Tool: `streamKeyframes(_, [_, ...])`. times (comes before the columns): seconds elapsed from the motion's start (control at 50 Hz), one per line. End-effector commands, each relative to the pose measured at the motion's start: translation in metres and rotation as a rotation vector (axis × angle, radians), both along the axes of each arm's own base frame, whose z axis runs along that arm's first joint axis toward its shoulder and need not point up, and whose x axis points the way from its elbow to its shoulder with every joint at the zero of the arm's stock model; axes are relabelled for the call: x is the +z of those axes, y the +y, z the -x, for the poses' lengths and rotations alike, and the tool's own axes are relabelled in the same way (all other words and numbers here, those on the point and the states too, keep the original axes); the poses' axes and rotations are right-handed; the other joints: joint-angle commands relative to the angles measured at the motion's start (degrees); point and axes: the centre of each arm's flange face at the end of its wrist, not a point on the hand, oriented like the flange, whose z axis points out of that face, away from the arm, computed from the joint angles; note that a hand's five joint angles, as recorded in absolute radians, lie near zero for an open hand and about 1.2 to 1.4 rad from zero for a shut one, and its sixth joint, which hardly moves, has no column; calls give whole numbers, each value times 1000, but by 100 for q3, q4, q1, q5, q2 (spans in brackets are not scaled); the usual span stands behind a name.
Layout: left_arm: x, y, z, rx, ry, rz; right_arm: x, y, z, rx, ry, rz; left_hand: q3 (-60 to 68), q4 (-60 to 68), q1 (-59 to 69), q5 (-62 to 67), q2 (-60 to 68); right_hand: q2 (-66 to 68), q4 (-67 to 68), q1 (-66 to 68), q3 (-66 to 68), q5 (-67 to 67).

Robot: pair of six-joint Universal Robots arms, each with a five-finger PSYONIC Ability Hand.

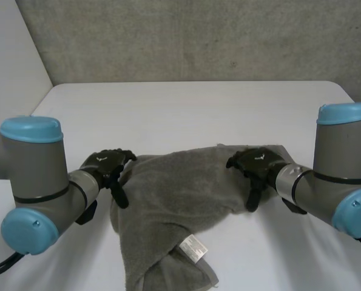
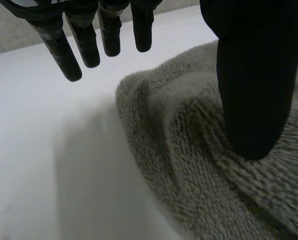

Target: Fold the towel.

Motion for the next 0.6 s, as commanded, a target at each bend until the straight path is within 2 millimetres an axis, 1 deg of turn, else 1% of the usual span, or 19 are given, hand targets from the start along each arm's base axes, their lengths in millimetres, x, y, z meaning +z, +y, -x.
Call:
streamKeyframes(0.02, [-1, 3, 0, -5, -1, -6, -12, 5, 2, 12, 1, -28, 1107, 1102, 1092, 1094, 1107, 904, 770, 875, 865, 670])
streamKeyframes(0.14, [-4, 2, 2, -10, -1, -3, -22, 0, 0, 13, -9, -2, 2851, 2847, 2836, 2839, 2852, 3489, 3355, 3460, 3449, 3254])
streamKeyframes(0.16, [-4, 2, 2, -10, -1, -3, -22, 0, 0, 13, -9, -2, 2858, 2854, 2843, 2846, 2859, 3498, 3364, 3469, 3458, 3263])
streamKeyframes(0.2, [-1, 0, 3, -12, 8, 17, -19, -7, -2, 11, -28, 51, 4967, 4962, 4952, 4954, 4967, 5991, 5857, 5963, 5952, 5757])
streamKeyframes(0.22, [-1, 0, 3, -12, 8, 17, -19, -7, -2, 11, -29, 51, 4978, 4973, 4962, 4965, 4978, 6004, 5870, 5975, 5965, 5769])
streamKeyframes(0.24, [3, -3, 4, -10, 19, 42, -16, -11, -3, 9, -39, 83, 5894, 5889, 5878, 5881, 5894, 6914, 6780, 6885, 6875, 6680])
streamKeyframes(0.26, [8, -7, 6, -12, 33, 79, -11, -15, -5, 4, -55, 119, 6617, 6612, 6602, 6604, 6617, 6923, 6789, 6894, 6884, 6689])
streamKeyframes(0.34, [25, -20, 13, -17, 68, 187, 4, -25, -8, 0, -92, 208, 6624, 6619, 6609, 6611, 6624, 6923, 6789, 6894, 6884, 6689])
streamKeyframes(0.36, [37, -27, 16, -24, 78, 254, 13, -30, -12, 2, -111, 257, 6624, 6619, 6609, 6611, 6624, 6923, 6789, 6894, 6884, 6689])
streamKeyframes(0.38, [37, -28, 16, -24, 78, 255, 23, -35, -15, 1, -130, 307, 6624, 6619, 6609, 6611, 6624, 6923, 6789, 6894, 6884, 6689])
streamKeyframes(0.42, [63, -46, 22, -33, 86, 410, 32, -41, -16, -11, -147, 360, 6624, 6619, 6609, 6611, 6624, 6923, 6789, 6894, 6884, 6689])
streamKeyframes(0.44, [63, -46, 22, -33, 86, 410, 32, -41, -16, -12, -148, 360, 6624, 6619, 6609, 6611, 6624, 6923, 6789, 6894, 6884, 6689])
streamKeyframes(0.46, [77, -54, 26, -38, 92, 497, 44, -48, -17, -40, -171, 425, 6624, 6619, 6609, 6611, 6624, 6923, 6789, 6894, 6884, 6689])
streamKeyframes(0.48, [93, -62, 27, -31, 98, 589, 45, -48, -17, -40, -171, 426, 6624, 6619, 6609, 6611, 6624, 6923, 6789, 6894, 6884, 6689])
streamKeyframes(0.5, [93, -62, 27, -31, 98, 590, 62, -54, -16, -81, -213, 510, 6624, 6619, 6609, 6611, 6624, 6923, 6789, 6894, 6884, 6689])
streamKeyframes(0.52, [110, -66, 28, -24, 113, 683, 86, -56, -13, -120, -270, 606, 6624, 6619, 6609, 6611, 6624, 6923, 6789, 6894, 6884, 6689])
streamKeyframes(0.54, [125, -66, 29, -17, 129, 762, 86, -56, -13, -120, -271, 607, 6624, 6619, 6609, 6611, 6624, 6923, 6789, 6894, 6884, 6689])
streamKeyframes(0.56, [125, -66, 29, -17, 130, 763, 99, -55, -11, -137, -301, 659, 6624, 6619, 6609, 6611, 6624, 6923, 6789, 6894, 6884, 6689])
streamKeyframes(0.6, [142, -57, 29, -17, 159, 849, 105, -52, -11, -133, -320, 685, 6624, 6619, 6609, 6611, 6624, 6923, 6789, 6894, 6884, 6689])
